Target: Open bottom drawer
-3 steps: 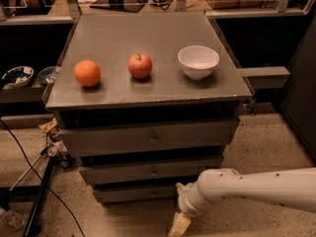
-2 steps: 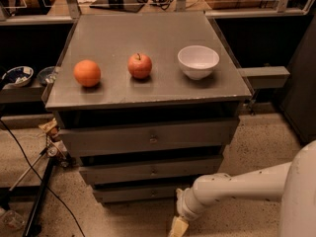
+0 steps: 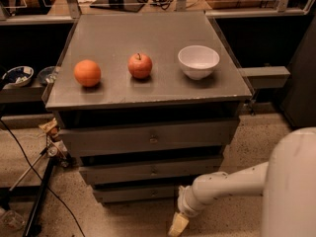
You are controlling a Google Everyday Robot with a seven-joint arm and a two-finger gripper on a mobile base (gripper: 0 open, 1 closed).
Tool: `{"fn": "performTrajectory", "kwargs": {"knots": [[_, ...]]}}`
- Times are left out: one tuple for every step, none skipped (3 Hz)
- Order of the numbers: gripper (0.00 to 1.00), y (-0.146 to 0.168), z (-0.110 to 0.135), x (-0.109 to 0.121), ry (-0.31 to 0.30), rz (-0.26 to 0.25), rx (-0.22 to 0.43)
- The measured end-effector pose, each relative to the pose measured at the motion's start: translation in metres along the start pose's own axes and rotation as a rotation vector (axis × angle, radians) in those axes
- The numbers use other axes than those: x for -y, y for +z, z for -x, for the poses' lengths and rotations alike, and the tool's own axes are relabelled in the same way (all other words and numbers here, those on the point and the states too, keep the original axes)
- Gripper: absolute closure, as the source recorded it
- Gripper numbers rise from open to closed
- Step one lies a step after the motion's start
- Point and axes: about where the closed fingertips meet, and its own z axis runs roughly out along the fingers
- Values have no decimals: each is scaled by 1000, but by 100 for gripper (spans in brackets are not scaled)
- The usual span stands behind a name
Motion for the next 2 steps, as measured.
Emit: {"fn": "performTrajectory", "kwargs": {"knots": [[0,10,-17,23,24,-32,-32],[0,12,-19,22,24,-27,-29]]}}
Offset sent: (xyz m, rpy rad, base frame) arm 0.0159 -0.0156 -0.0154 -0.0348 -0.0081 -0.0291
